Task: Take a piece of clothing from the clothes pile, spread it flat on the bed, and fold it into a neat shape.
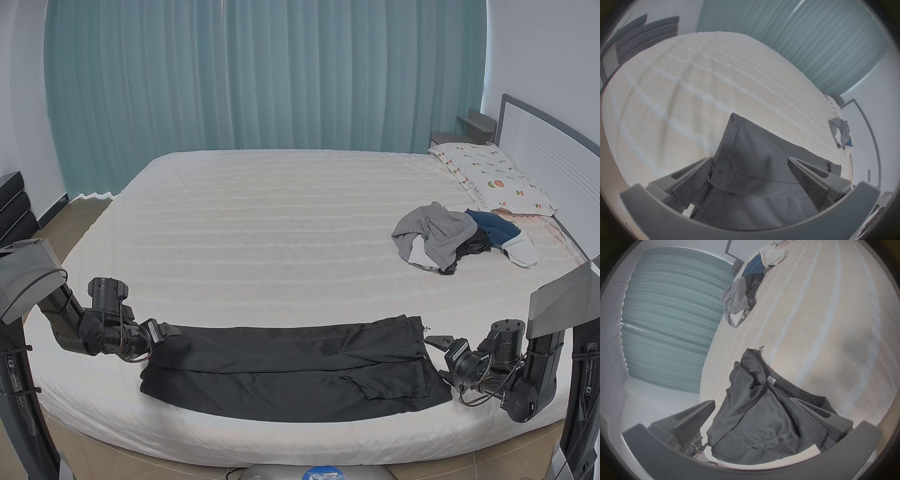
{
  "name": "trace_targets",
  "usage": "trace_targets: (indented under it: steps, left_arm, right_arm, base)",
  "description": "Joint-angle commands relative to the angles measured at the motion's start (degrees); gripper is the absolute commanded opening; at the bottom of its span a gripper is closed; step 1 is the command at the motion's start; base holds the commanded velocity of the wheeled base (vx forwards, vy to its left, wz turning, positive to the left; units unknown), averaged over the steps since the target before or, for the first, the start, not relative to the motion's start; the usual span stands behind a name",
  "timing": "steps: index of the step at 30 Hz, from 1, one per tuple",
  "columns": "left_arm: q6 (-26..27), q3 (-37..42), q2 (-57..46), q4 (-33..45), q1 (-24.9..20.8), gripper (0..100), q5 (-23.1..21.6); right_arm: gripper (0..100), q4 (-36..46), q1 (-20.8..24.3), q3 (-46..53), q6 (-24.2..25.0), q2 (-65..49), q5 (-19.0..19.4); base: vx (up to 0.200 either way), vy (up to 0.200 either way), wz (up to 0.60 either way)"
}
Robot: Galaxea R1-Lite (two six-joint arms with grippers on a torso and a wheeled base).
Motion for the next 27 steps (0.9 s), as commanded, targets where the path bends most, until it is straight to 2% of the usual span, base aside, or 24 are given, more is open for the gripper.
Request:
trace_targets:
  steps: [1, 7, 20, 27]
  left_arm:
    - [0.63, -0.79, 2.34, 0.04, -0.21, 100, -0.01]
    - [3.27, -0.35, 4.10, -0.22, -0.38, 100, 0.60]
    - [4.23, 0.17, 5.15, -0.66, -2.49, 100, 3.33]
    - [4.23, 0.17, 5.06, -0.58, -2.49, 100, 3.42]
  right_arm:
    - [100, -0.58, 0.03, 0.06, -0.05, 0.65, -0.01]
    - [100, -0.58, 0.03, -0.03, -0.05, 0.65, -0.01]
    - [100, -0.58, 0.47, 0.06, -0.05, 0.65, -0.01]
    - [100, -0.58, 0.56, 0.06, -0.14, 0.74, -0.01]
  base:
    - [0.000, 0.000, 0.00]
    - [0.000, 0.000, 0.00]
    - [0.000, 0.000, 0.00]
    - [0.000, 0.000, 0.00]
